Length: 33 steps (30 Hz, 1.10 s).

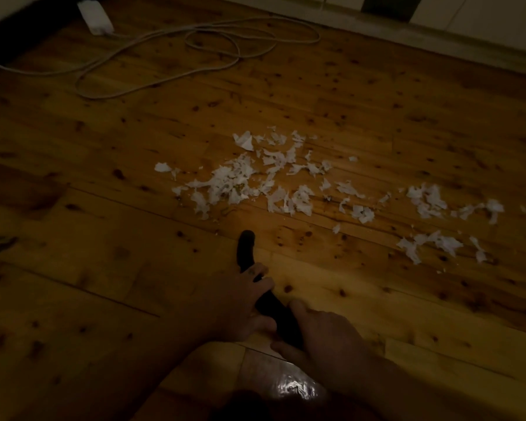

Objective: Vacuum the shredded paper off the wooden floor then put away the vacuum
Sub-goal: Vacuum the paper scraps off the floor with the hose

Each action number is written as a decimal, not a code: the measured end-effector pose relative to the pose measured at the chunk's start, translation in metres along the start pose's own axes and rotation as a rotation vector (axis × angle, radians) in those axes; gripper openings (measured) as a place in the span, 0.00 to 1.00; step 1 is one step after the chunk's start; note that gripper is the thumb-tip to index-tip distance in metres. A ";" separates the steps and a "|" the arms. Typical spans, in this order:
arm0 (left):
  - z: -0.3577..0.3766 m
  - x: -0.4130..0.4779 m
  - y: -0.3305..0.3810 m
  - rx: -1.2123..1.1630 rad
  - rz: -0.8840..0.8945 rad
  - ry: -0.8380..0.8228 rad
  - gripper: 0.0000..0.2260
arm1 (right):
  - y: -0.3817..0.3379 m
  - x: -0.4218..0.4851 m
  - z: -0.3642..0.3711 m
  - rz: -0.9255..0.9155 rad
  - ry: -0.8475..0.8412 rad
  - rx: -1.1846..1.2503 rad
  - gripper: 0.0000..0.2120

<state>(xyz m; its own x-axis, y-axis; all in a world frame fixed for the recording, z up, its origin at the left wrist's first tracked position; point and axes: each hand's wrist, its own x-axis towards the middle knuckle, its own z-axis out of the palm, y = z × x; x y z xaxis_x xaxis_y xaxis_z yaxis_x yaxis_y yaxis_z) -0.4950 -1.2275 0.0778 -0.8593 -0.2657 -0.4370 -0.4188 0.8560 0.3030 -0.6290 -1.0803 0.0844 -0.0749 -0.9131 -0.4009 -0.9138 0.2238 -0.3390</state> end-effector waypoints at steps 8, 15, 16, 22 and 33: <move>0.001 -0.015 -0.015 -0.003 -0.055 -0.012 0.25 | -0.017 0.014 0.001 -0.031 -0.026 0.038 0.24; -0.002 -0.021 -0.023 -0.003 -0.088 -0.037 0.24 | -0.025 0.021 -0.002 -0.048 -0.026 0.045 0.23; -0.003 -0.022 -0.024 -0.003 -0.093 -0.040 0.24 | -0.025 0.023 -0.002 -0.052 -0.030 0.051 0.22; -0.011 -0.032 -0.038 -0.033 -0.136 -0.043 0.23 | -0.040 0.041 -0.004 -0.078 -0.029 0.035 0.23; -0.009 -0.044 -0.064 -0.026 -0.240 -0.035 0.25 | -0.060 0.068 -0.003 -0.111 -0.045 0.042 0.22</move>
<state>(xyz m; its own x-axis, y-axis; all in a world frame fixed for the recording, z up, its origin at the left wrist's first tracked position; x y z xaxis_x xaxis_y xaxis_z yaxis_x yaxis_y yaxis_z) -0.4331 -1.2742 0.0855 -0.7237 -0.4443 -0.5280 -0.6178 0.7581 0.2088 -0.5808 -1.1570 0.0804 0.0446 -0.9172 -0.3959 -0.8977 0.1371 -0.4187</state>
